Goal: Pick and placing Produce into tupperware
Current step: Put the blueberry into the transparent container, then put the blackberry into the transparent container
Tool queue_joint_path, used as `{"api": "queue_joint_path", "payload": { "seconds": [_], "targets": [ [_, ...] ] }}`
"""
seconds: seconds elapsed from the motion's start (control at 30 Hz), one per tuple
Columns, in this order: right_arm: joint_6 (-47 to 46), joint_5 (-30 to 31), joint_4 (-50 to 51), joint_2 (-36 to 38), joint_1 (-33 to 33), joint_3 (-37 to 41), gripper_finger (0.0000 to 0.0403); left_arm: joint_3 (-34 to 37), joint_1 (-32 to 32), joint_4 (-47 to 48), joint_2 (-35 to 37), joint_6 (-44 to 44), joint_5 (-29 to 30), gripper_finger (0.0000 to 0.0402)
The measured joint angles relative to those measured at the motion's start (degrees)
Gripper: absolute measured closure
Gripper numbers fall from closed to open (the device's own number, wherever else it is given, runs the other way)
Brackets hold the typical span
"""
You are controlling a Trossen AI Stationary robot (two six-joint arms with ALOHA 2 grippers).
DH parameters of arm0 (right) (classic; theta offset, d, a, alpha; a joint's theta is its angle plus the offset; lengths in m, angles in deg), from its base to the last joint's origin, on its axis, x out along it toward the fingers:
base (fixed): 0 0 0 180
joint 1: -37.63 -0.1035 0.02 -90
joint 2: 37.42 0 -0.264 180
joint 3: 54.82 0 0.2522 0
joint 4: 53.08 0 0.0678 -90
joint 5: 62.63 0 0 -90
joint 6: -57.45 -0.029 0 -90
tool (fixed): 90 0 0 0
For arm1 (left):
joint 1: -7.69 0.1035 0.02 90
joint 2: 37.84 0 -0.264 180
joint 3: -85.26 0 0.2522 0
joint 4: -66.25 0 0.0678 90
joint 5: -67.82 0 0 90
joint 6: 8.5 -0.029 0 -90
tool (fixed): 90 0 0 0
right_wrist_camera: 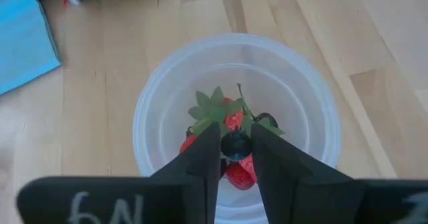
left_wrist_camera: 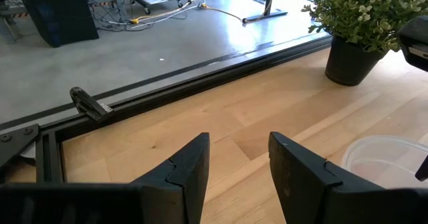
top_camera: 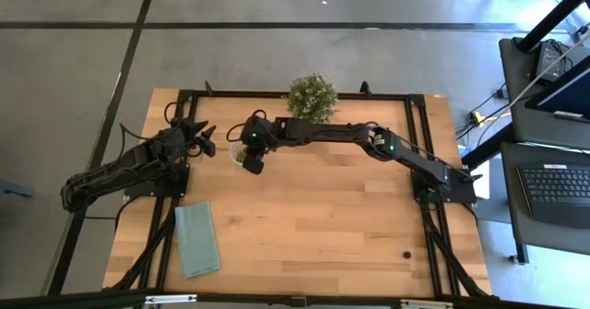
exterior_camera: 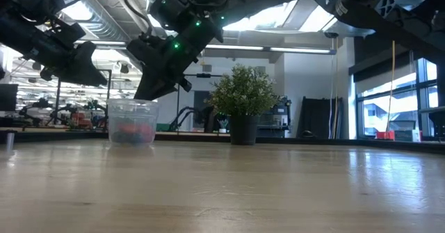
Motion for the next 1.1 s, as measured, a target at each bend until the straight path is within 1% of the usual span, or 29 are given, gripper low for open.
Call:
{"api": "queue_joint_path", "payload": {
  "seconds": [0.17, 0.27, 0.57, 0.77, 0.93, 1.0, 1.1],
  "targets": [
    [0.15, 0.01, -0.01, 0.00, 0.00, 0.00, 0.0317, 0.00, 0.00, 0.00, 0.00, 0.00, 0.00, 0.0257],
    [0.19, -0.04, -0.01, 0.00, 0.00, 0.00, 0.0310, -0.01, -0.01, 0.00, 0.00, 0.00, 0.00, 0.0257],
    [0.05, -0.13, 0.01, 0.00, 0.00, 0.00, 0.0247, -0.02, 0.00, 0.00, 0.00, -0.02, 0.00, 0.0257],
    [-0.22, -0.22, -0.03, 0.31, 0.00, 0.04, 0.0226, -0.02, 0.00, 0.00, 0.00, 0.00, 0.00, 0.0257],
    [-5.81, -0.24, -0.37, 4.75, -0.28, 0.09, 0.0224, 0.00, -0.02, 0.02, 0.00, -0.01, 0.00, 0.0257],
    [-5.91, 0.17, 0.48, 7.04, -0.92, -0.04, 0.0224, 0.00, -0.02, 0.02, 0.00, -0.02, 0.00, 0.0257],
    [-5.88, 3.96, 5.04, 9.76, -3.25, -0.04, 0.0224, 0.00, -0.02, 0.10, 0.00, -0.01, 0.01, 0.0257]
  ]
}}
